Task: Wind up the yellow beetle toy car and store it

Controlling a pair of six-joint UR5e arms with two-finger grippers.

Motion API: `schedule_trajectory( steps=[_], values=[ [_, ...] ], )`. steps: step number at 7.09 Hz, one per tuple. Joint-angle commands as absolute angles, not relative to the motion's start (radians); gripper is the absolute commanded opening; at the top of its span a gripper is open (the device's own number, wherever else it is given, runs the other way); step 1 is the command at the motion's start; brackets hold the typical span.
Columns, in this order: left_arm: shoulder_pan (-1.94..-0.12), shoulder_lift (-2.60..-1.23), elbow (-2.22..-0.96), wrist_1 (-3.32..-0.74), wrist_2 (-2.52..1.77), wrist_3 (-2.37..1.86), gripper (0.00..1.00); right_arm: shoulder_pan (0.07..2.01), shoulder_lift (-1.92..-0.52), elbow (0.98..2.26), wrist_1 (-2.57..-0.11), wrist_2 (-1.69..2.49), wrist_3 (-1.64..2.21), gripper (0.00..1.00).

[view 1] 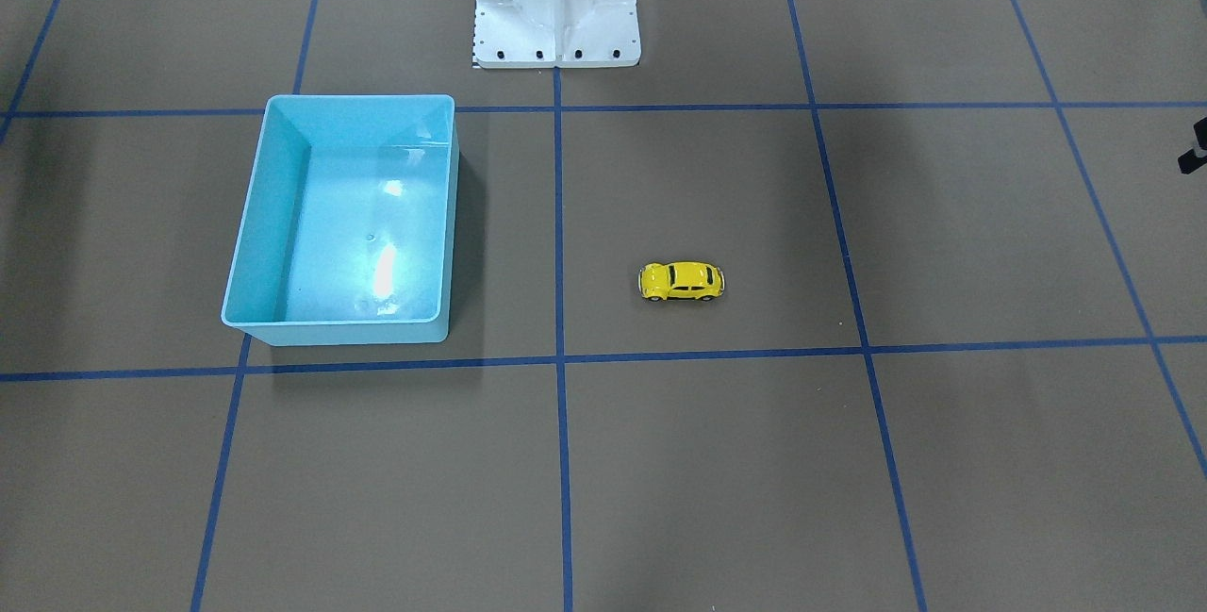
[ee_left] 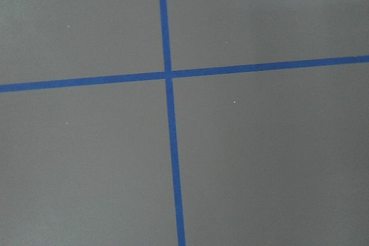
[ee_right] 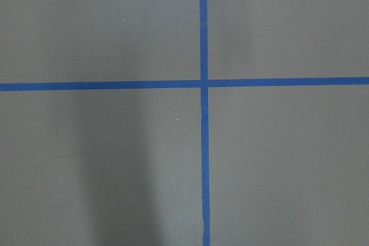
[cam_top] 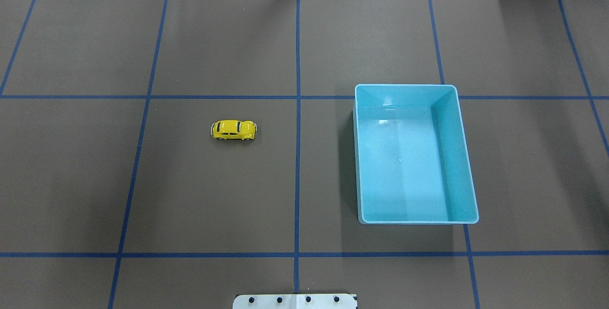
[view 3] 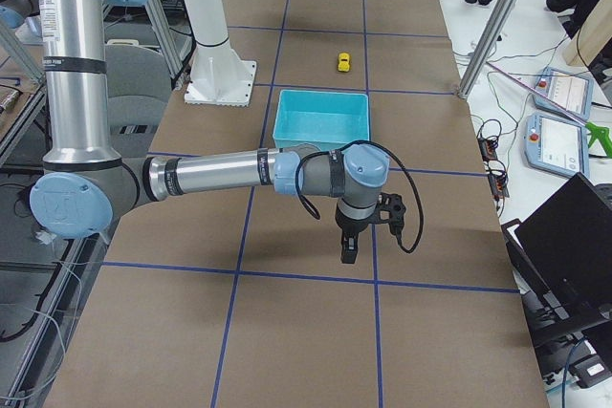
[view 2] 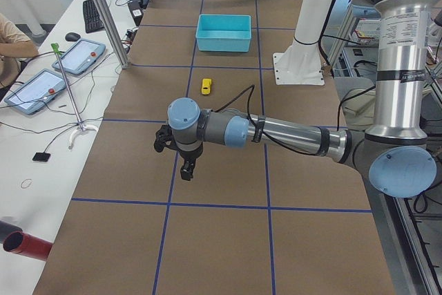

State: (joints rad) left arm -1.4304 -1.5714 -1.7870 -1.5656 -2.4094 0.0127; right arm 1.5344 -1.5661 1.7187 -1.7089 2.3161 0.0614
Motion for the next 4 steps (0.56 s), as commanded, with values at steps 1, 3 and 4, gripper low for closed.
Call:
schedule_trajectory(
  steps=[1, 3, 4],
  values=[
    [-1.269, -1.682, -1.807, -1.559, -2.372, 0.005, 1.0, 1.534, -1.566, 1.718, -1.709, 2.318, 0.061, 1.0],
    [-1.049, -1.776, -1.877, -1.527, -2.106, 0.005, 1.0, 1.534, -1.566, 1.717, -1.709, 2.318, 0.061, 1.0],
    [-0.973, -1.849, -1.87, -1.5, -2.055, 0.006, 1.0, 1.539, -1.565, 1.718, -1.709, 2.319, 0.061, 1.0]
  ],
)
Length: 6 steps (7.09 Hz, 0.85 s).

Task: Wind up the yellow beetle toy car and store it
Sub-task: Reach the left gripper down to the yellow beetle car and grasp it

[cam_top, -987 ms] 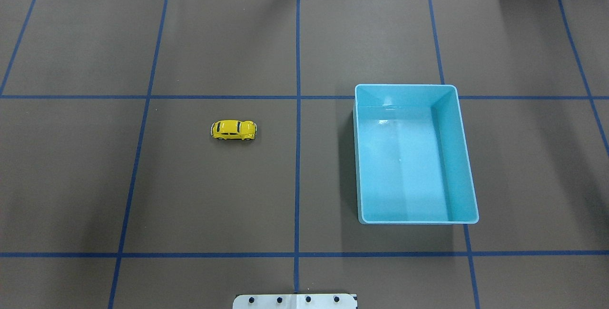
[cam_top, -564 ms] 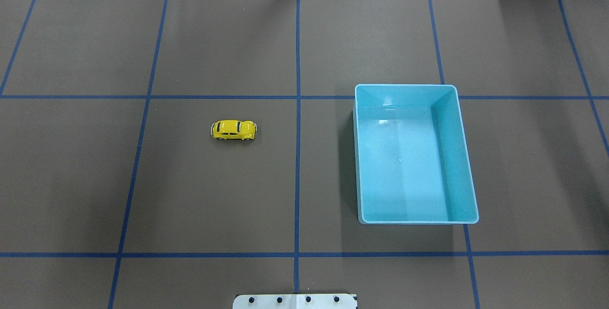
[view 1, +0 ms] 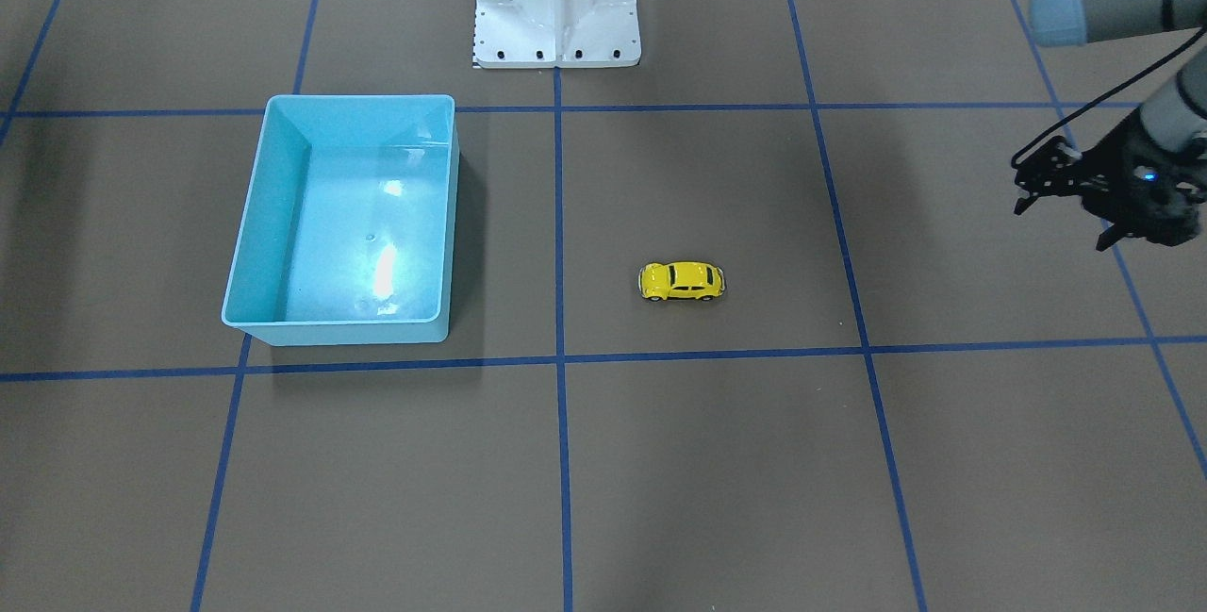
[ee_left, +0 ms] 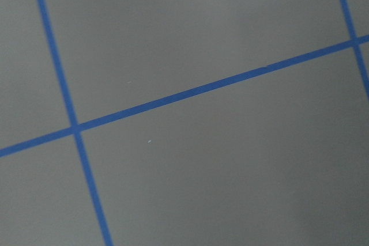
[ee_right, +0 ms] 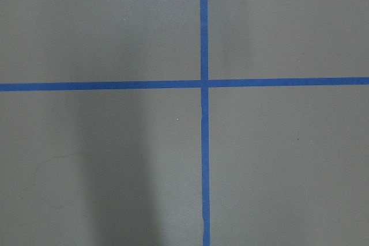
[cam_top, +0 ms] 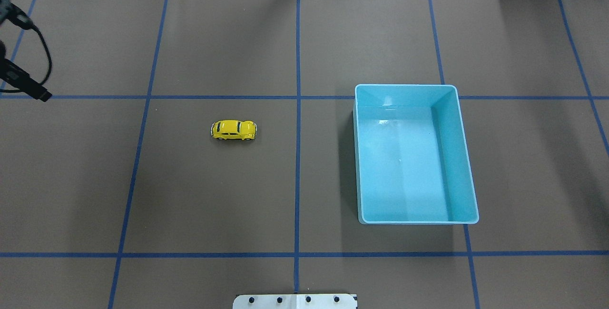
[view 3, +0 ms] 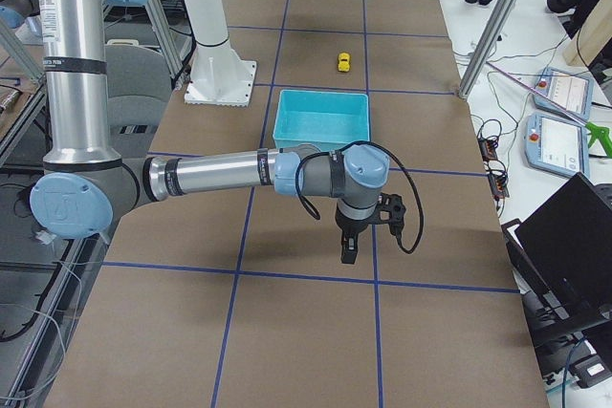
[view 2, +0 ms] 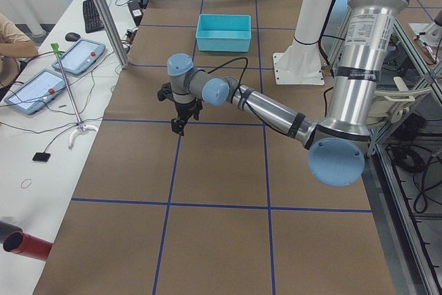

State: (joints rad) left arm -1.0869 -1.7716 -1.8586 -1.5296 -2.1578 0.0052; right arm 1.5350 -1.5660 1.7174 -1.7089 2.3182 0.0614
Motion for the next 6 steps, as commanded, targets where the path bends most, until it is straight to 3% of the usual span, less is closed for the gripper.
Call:
schedule_trajectory(
  steps=[1, 4, 6],
  values=[
    [-0.919, -1.923, -1.874, -1.443, -1.984, 0.018, 1.0, 1.54, -1.566, 1.718, -1.709, 2.319, 0.061, 1.0],
    [-0.634, -2.122, -1.8, -1.329, -1.719, 0.174, 1.0, 1.54, -1.566, 1.718, -1.709, 2.319, 0.061, 1.0],
    [-0.612, -2.245, -1.74, -1.194, -1.672, 0.291, 1.0, 1.54, -1.574, 1.72, -1.709, 2.319, 0.061, 1.0]
  ],
)
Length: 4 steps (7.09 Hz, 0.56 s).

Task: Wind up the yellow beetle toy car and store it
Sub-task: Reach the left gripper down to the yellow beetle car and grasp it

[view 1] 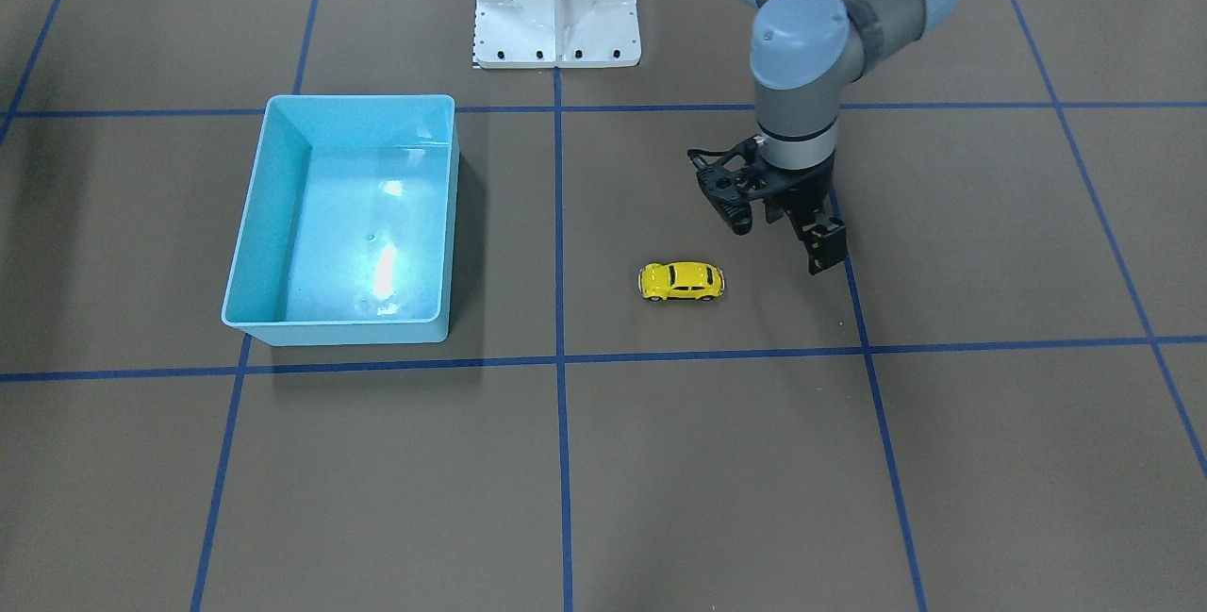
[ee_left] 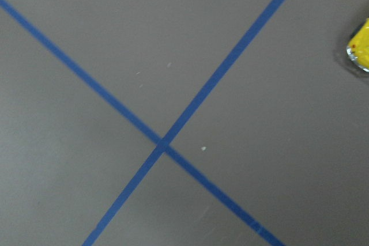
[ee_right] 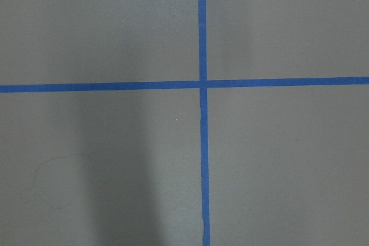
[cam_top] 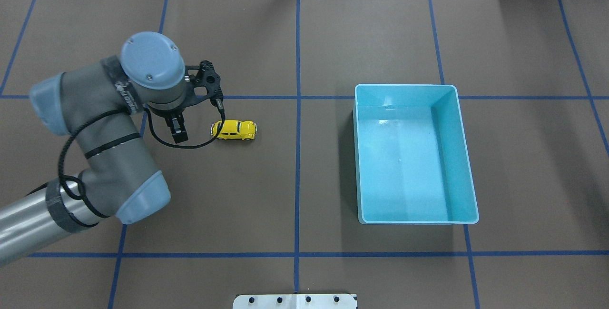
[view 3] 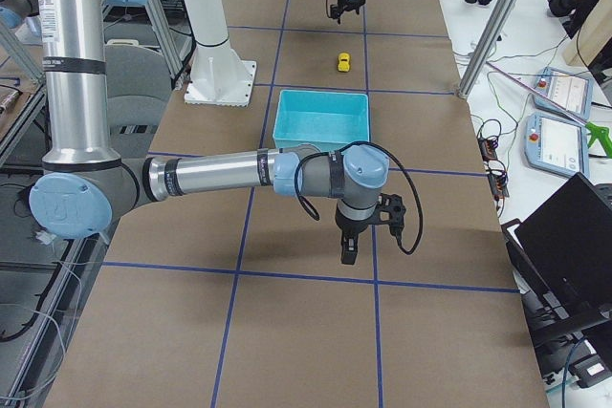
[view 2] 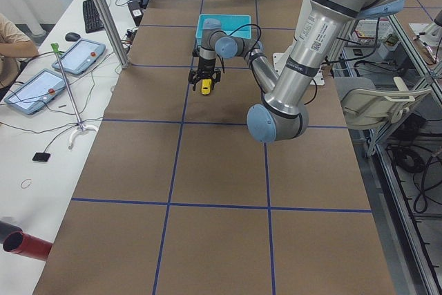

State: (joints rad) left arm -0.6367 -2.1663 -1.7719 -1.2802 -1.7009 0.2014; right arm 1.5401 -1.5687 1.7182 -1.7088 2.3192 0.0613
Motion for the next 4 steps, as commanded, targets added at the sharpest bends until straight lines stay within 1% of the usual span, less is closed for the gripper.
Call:
schedule_trajectory(
  steps=[1, 2, 4],
  values=[
    [-0.614, -2.287, -1.714, -1.162, -1.68, 0.417, 1.0, 1.54, -1.574, 1.721, -1.709, 2.318, 0.061, 1.0],
    [-0.615, -2.351, -1.618, -1.129, -1.728, 0.498, 1.0, 1.54, -1.574, 1.721, -1.707, 2.312, 0.063, 1.0],
    [-0.611, -2.457, -1.434, -1.143, -1.805, 0.529, 1.0, 1.54, -1.577, 1.721, -1.707, 2.31, 0.064, 1.0]
  ],
)
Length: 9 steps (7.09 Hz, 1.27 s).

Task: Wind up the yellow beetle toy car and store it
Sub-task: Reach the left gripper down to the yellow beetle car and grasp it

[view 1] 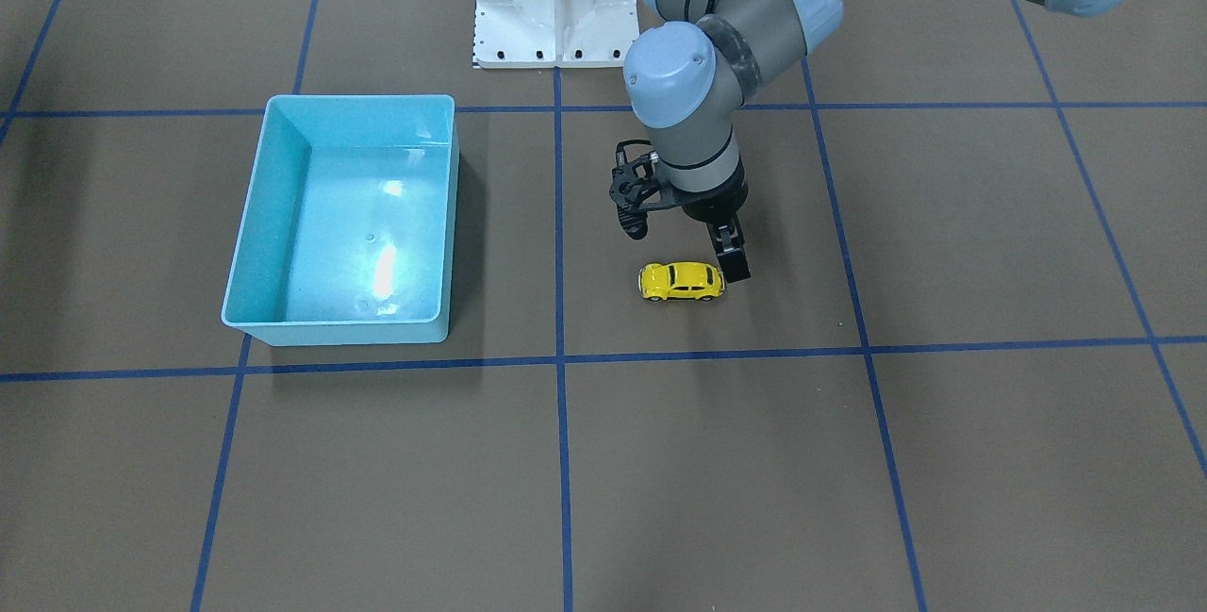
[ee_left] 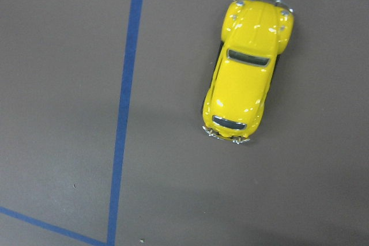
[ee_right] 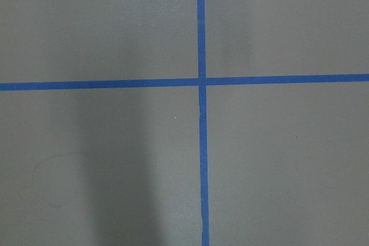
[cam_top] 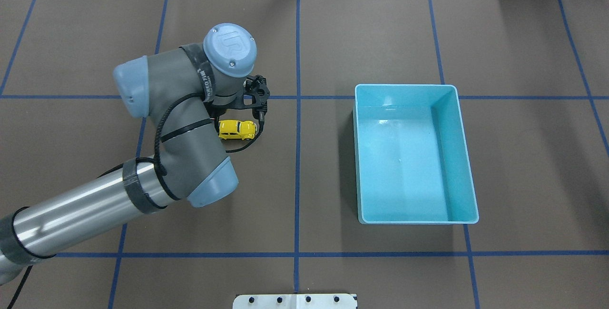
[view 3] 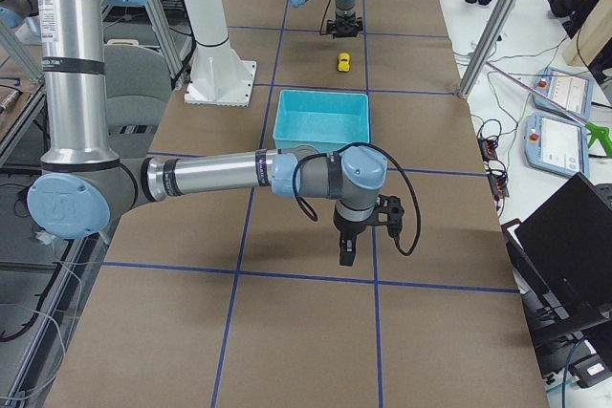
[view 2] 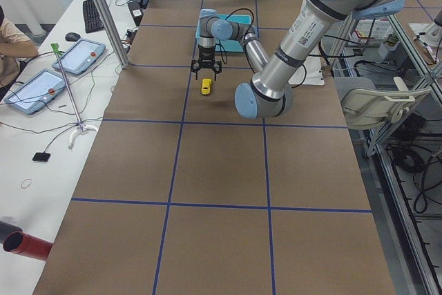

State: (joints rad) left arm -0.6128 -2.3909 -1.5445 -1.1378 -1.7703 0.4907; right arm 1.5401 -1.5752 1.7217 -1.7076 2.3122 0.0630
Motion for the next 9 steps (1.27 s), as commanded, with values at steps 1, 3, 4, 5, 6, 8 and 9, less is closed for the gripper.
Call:
schedule_trajectory(
  steps=[1, 3, 4, 5, 6, 8, 9],
  values=[
    [-0.611, -2.494, -1.369, -1.166, -1.842, 0.535, 1.0, 1.54, -1.578, 1.723, -1.707, 2.31, 0.064, 1.0],
    [-0.609, -2.52, -1.324, -1.257, -1.852, 0.532, 1.0, 1.539, -1.578, 1.717, -1.704, 2.31, 0.066, 1.0],
    [-0.592, -2.529, -1.295, -1.267, -1.848, 0.531, 1.0, 1.539, -1.58, 1.713, -1.703, 2.31, 0.067, 1.0],
    [-0.583, -2.526, -1.287, -1.284, -1.823, 0.534, 1.0, 1.539, -1.589, 1.716, -1.698, 2.31, 0.069, 1.0],
    [-0.557, -2.525, -1.275, -1.284, -1.822, 0.526, 1.0, 1.539, -1.591, 1.717, -1.698, 2.31, 0.072, 1.0],
    [-0.538, -2.519, -1.281, -1.304, -1.809, 0.509, 1.0, 1.539, -1.606, 1.72, -1.698, 2.313, 0.075, 1.0],
    [-0.537, -2.519, -1.279, -1.334, -1.755, 0.508, 1.0, 1.539, -1.611, 1.723, -1.698, 2.313, 0.075, 1.0]
  ],
)
